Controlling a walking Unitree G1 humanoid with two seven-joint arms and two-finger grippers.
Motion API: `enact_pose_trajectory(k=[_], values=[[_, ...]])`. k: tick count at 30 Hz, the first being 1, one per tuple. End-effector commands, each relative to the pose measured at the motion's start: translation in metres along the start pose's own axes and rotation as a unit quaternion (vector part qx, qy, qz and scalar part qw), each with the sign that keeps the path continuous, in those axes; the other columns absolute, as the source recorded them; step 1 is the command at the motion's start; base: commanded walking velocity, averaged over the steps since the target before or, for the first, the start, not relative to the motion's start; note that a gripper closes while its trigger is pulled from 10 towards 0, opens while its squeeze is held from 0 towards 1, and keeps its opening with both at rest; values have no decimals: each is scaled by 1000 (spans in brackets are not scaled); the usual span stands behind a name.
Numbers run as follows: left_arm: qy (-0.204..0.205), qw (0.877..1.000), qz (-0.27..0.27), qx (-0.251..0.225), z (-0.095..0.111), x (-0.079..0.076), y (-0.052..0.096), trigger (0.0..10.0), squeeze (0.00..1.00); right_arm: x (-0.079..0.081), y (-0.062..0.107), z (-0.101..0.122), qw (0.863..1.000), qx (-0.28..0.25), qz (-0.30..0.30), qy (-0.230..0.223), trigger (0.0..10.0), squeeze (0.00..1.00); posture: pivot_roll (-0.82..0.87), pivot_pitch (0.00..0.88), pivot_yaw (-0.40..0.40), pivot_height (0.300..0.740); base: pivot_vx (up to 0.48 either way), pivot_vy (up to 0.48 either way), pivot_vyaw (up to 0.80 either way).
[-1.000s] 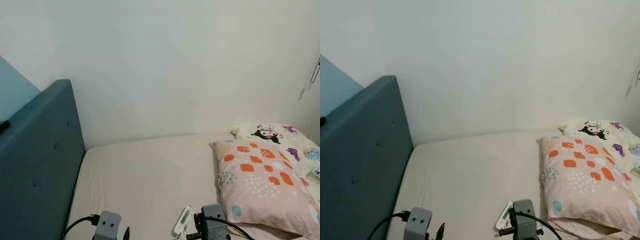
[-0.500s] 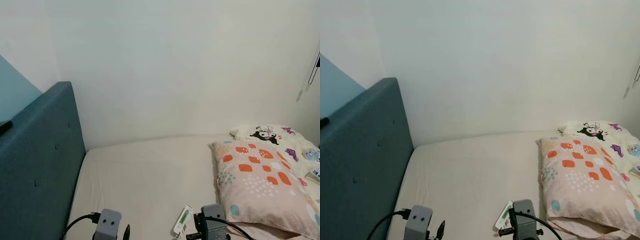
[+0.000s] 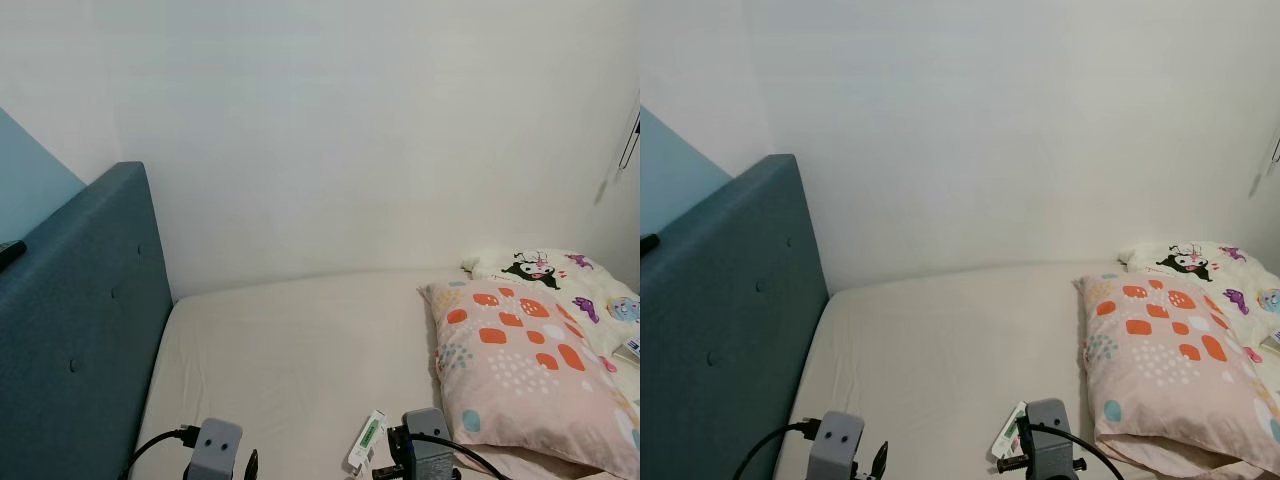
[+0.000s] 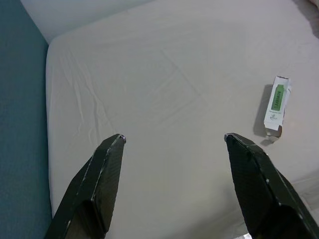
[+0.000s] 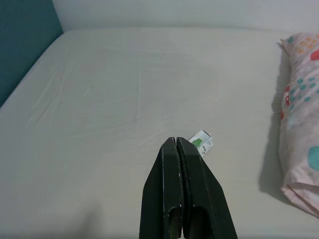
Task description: Clean up the room
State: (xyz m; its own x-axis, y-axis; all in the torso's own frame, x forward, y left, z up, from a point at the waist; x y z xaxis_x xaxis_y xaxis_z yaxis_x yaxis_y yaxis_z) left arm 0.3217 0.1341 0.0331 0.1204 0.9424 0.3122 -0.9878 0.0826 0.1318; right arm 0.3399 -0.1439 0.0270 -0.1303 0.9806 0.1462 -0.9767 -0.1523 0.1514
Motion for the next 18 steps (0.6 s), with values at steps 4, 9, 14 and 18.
enact_pose_trajectory(k=[4, 9, 14, 18], values=[[-3, 1000, 3, 10, -7, 1, 4, 10000, 0, 1, 2, -9, 999, 20, 4, 28, 10000, 0, 10, 56, -33, 740, 0, 0, 600], [-4, 1000, 3, 9, -7, 0, 3, 10000, 0, 2, 2, -9, 999, 20, 6, 31, 10000, 0, 8, 53, -33, 740, 0, 0, 800], [1, 1000, 5, 9, -6, 0, 3, 10000, 0, 2, 2, -9, 999, 19, 7, 32, 10000, 0, 8, 53, -34, 740, 0, 0, 800], [0, 1000, 6, 11, -7, 1, 3, 10000, 0, 2, 2, -8, 999, 19, 7, 33, 10000, 0, 9, 55, -35, 740, 0, 0, 800]])
Point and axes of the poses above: a point about 5 cm out from each wrist's last joint towards the gripper, its own y axis pointing back from the gripper into the wrist, its own z axis along the axis of the wrist's last joint, x = y × z, the point moved 6 cm from there along -y, pointing out of the wrist towards the gripper, and after that the axes turned 12 degrees about -y, right-handed, at the moved point
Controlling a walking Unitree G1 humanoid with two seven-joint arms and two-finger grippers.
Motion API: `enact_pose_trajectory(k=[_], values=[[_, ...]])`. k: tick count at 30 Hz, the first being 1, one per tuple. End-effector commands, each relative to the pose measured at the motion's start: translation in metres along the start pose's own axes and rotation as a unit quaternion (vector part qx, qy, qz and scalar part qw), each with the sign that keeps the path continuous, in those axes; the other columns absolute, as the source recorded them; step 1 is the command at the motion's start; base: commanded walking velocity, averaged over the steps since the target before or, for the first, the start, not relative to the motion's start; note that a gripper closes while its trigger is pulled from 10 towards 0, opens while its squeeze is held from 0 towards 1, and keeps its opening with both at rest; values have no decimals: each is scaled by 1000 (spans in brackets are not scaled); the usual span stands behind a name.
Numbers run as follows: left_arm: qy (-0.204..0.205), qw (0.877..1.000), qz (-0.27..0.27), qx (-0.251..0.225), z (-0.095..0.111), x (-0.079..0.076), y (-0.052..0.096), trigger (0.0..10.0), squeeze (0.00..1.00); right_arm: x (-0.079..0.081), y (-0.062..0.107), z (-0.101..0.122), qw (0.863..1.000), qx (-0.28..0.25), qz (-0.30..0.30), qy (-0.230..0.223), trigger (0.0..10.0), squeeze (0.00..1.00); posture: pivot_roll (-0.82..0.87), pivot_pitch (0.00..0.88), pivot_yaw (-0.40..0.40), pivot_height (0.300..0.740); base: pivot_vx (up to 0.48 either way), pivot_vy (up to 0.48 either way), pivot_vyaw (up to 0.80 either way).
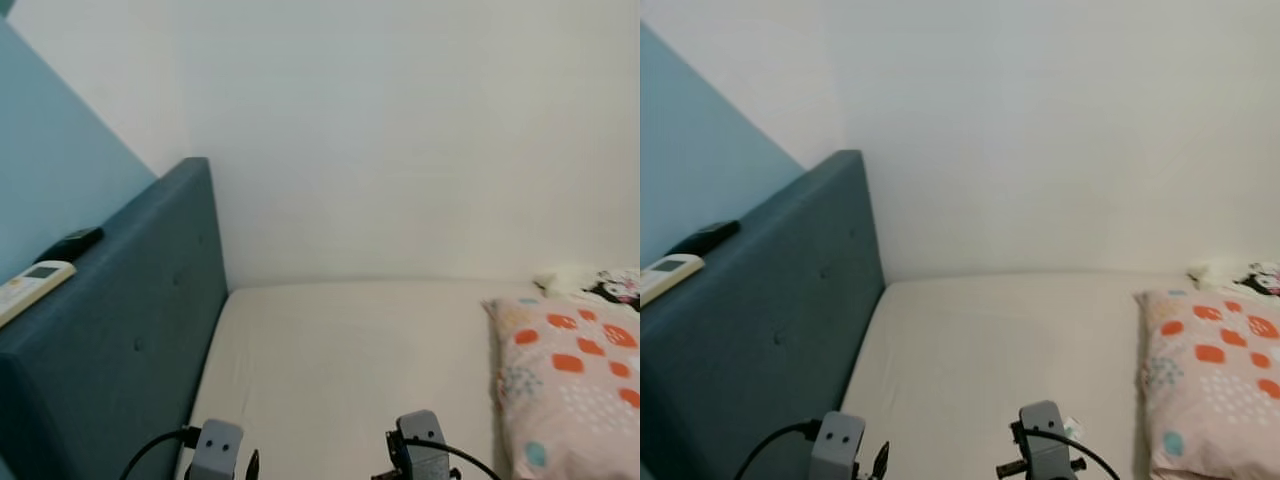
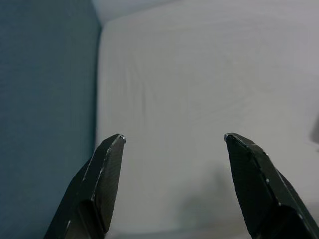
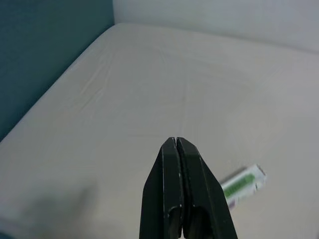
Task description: Clean up the room
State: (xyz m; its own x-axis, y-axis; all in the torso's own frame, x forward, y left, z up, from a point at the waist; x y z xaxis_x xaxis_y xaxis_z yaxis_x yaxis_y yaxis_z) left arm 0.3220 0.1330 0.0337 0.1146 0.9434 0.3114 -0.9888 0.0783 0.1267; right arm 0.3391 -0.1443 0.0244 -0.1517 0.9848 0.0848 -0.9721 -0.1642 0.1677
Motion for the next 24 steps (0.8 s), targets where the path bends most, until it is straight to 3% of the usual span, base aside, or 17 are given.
enact_pose_trajectory(k=[1, 20, 24], values=[[-1, 1000, 3, 13, -8, 2, 3, 10000, 0, 3, 1, -6, 1000, 10, 2, 1, 10000, 0, 9, 55, -35, 740, 0, 0, 800], [-6, 1000, 0, 20, -12, 2, 4, 10000, 0, 4, 0, -5, 1000, 9, 3, 2, 10000, 0, 12, 65, -35, 740, 0, 0, 800], [-5, 1000, 5, 22, -12, 4, 4, 10000, 0, 5, 0, -3, 1000, 1, 3, -25, 10000, 0, 13, 68, -35, 740, 0, 0, 0]])
Point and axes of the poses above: a point about 5 cm out from each wrist's last joint towards the gripper, its own y axis pointing back from the gripper into the wrist, its own z axis along the axis of the wrist's last joint, x = y × z, the point moved 6 cm from there along -y, pointing out of the wrist towards the gripper, and after that the axes turned 12 degrees about -y, right-handed, at the moved point
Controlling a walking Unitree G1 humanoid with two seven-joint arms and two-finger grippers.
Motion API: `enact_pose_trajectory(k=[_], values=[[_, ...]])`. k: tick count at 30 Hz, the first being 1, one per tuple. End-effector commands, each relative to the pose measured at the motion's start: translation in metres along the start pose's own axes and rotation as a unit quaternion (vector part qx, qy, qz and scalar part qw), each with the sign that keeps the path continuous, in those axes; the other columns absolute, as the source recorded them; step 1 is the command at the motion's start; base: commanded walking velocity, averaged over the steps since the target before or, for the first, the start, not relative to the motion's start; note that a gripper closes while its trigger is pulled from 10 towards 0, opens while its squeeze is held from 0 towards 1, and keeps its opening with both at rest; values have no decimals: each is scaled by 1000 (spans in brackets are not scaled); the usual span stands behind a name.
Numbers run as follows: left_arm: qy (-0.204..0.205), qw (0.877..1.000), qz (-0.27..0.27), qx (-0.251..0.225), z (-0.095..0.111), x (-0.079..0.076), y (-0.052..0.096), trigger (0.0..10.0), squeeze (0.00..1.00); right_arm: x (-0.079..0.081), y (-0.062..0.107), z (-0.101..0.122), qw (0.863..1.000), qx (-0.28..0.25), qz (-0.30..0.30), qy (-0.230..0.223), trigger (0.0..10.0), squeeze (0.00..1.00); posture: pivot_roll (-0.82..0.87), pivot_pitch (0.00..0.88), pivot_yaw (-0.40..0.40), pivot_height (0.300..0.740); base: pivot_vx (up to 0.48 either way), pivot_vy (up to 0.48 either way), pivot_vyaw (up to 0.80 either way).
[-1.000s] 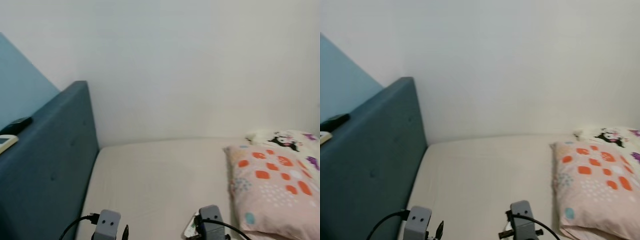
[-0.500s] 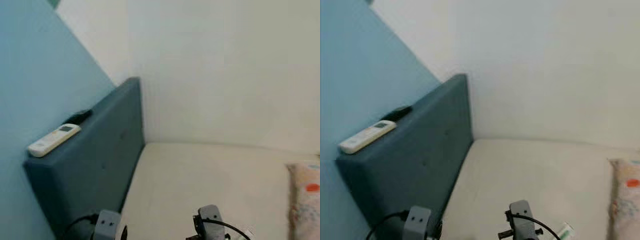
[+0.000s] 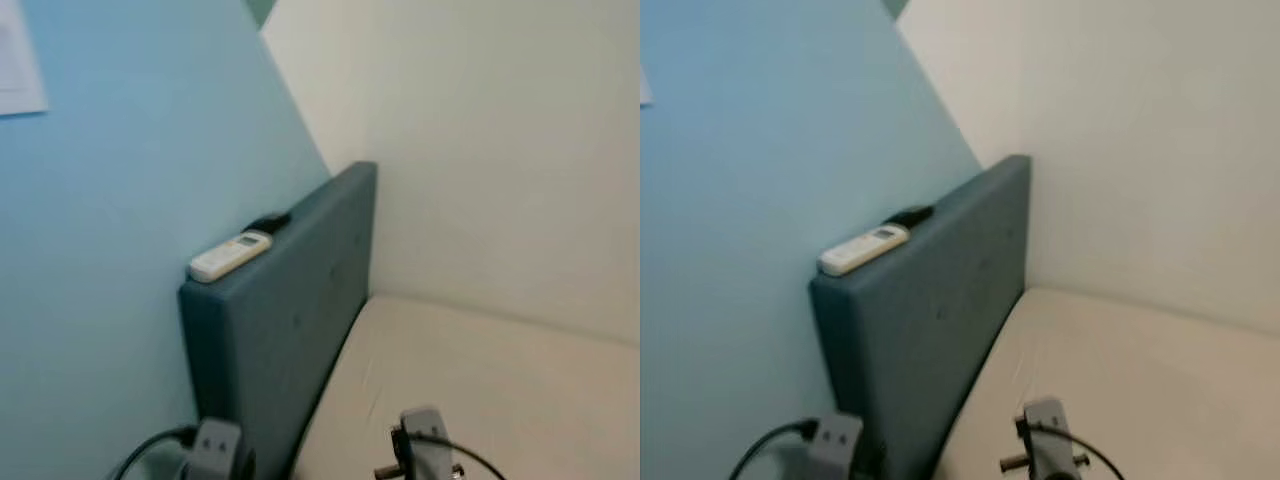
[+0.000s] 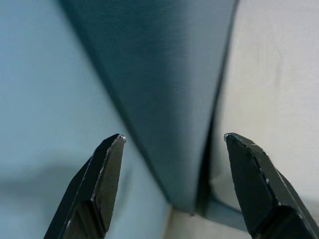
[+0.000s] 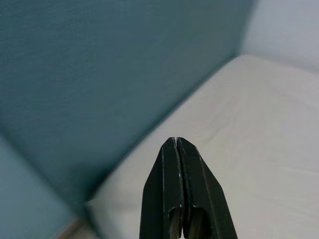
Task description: Clean up the room
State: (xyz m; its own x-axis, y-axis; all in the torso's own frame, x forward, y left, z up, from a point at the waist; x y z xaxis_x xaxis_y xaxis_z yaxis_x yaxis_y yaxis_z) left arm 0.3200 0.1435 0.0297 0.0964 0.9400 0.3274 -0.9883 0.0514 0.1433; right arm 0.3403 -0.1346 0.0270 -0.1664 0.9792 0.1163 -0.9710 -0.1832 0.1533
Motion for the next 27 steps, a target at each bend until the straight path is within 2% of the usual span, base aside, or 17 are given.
enact_pose_trajectory(k=[1, 7, 27], values=[[-2, 1000, -6, 10, -4, -5, 2, 10000, 0, -4, 3, -5, 1000, 9, -6, -10, 10000, 0, 12, 69, -34, 740, 0, 0, 0], [-11, 1000, -9, 11, -4, -5, 1, 10000, 0, -3, 3, -6, 1000, 9, -6, -7, 10000, 0, 10, 72, -30, 740, 0, -48, 0], [-11, 1000, -18, 7, -1, -9, -1, 10000, 0, -6, 3, -5, 1000, 9, -11, -13, 10000, 0, 7, 77, -28, 740, 0, -418, 0]])
Point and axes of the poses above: a point about 5 cm out from each wrist's last joint towards the gripper, its own y axis pointing back from the gripper into the wrist, its own z axis along the axis of the wrist's last joint, x = y × z, the point moved 6 cm from there along -y, pointing out of the wrist towards the gripper, and after that the axes turned 12 degrees about -y, right-handed, at the moved point
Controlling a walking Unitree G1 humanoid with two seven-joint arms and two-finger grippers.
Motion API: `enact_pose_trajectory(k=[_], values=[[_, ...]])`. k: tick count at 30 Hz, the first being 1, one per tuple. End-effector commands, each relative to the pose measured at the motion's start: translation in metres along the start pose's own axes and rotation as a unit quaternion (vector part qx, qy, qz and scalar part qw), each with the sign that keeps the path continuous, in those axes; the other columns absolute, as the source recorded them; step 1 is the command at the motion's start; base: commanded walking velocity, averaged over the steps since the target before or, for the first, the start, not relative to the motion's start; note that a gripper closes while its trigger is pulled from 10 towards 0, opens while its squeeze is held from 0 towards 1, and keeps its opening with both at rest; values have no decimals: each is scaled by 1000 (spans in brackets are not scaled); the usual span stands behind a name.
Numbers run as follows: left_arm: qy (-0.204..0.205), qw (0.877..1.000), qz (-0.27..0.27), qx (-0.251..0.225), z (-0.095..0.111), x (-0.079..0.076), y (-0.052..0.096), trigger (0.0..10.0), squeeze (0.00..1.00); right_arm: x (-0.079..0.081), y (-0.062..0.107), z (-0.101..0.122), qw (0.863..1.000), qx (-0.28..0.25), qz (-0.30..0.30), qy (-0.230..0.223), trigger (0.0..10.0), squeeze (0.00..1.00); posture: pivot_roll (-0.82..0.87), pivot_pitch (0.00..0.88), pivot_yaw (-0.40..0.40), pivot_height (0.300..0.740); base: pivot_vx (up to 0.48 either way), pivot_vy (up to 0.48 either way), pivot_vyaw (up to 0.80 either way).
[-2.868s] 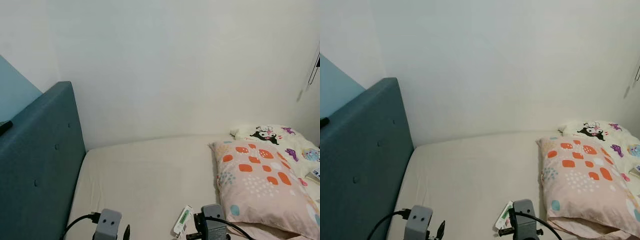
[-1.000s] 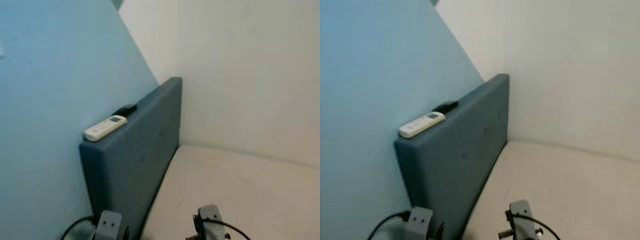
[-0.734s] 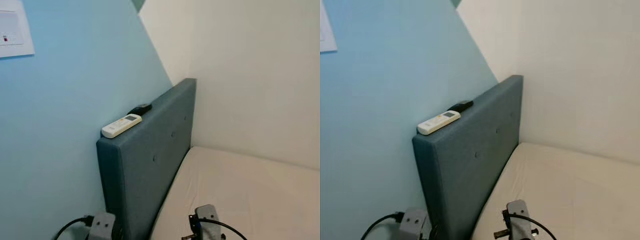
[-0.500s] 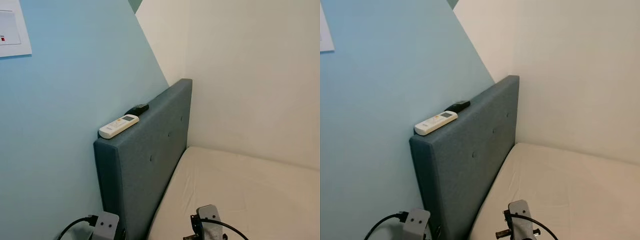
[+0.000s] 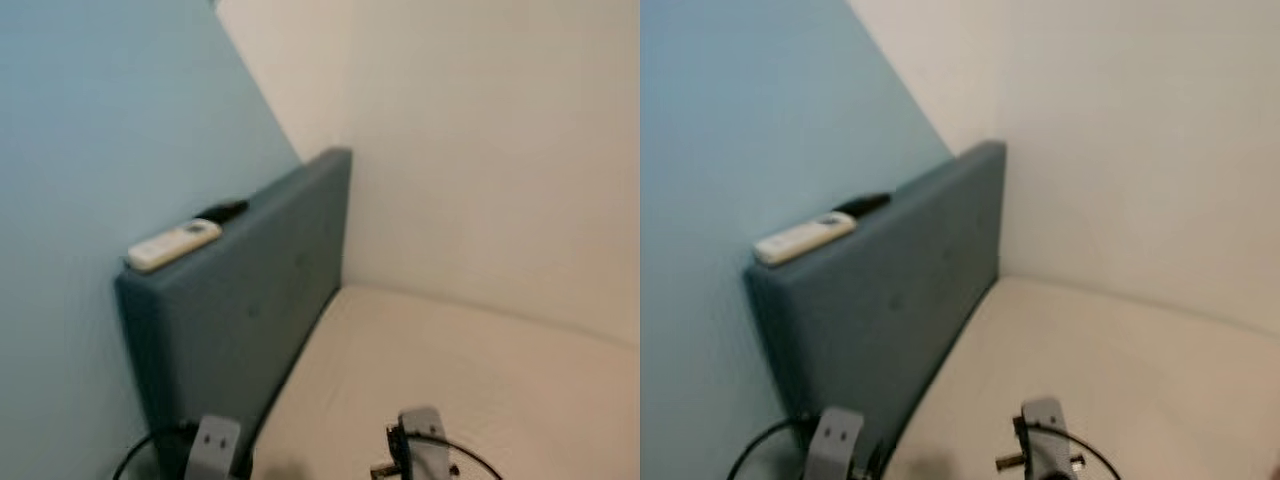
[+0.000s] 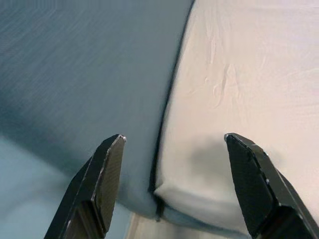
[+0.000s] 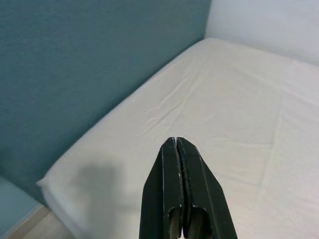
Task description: Clean up the room
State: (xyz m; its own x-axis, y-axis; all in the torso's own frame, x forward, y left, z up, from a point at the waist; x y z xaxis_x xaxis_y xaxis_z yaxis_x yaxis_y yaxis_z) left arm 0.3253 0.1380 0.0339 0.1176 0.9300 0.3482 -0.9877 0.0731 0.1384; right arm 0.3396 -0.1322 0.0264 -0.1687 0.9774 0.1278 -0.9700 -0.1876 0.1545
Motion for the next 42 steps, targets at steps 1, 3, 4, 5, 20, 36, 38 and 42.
enact_pose_trajectory(k=[1, 3, 4, 5, 20, 36, 38, 42], values=[[3, 1000, -8, 13, -7, -6, 4, 10000, 0, -9, 3, -4, 1000, 8, -14, -7, 10000, 0, 6, 75, -29, 740, 0, -439, 0], [4, 1000, -8, 13, -7, -6, 4, 10000, 0, -9, 3, -4, 1000, 8, -14, -7, 10000, 0, 7, 76, -29, 740, 0, -439, 0], [5, 1000, -8, 14, -7, -6, 4, 10000, 0, -9, 3, -4, 1000, 8, -14, -7, 10000, 0, 6, 76, -29, 740, 0, -435, 0], [8, 1000, -8, 16, -8, -6, 4, 10000, 0, -9, 3, -4, 1000, 8, -14, -7, 10000, 0, 6, 76, -29, 740, 0, 0, 0], [21, 999, -14, 31, -13, -8, 3, 10000, 0, -10, 3, -4, 1000, 9, -15, -9, 10000, 0, 3, 77, -27, 740, 0, 160, 0], [10, 999, -20, 24, -11, -10, 3, 10000, 0, -14, 5, -12, 999, 30, -24, -26, 10000, 0, 3, 69, -29, 735, 0, 0, 0], [12, 999, -23, 22, -10, -11, 3, 10000, 0, -15, 4, -11, 999, 27, -25, -28, 10000, 0, 3, 66, -28, 730, 0, 0, 0], [13, 999, -33, 17, -8, -15, 4, 10000, 0, -18, 4, -10, 999, 24, -29, -26, 10000, 0, 2, 62, -29, 715, 0, 0, 0]])
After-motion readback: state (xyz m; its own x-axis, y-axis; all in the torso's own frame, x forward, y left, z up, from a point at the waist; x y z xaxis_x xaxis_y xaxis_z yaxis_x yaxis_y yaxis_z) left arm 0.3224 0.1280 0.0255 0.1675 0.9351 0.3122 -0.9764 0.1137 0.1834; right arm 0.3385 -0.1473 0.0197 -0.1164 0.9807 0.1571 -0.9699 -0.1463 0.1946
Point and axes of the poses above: a point about 5 cm out from each wrist's last joint towards the gripper, its own y axis pointing back from the gripper into the wrist, its own z axis along the axis of the wrist's last joint, x = y × z, the point moved 6 cm from there along -y, pointing out of the wrist towards the gripper, and after that the axes turned 12 degrees about -y, right-handed, at the moved point
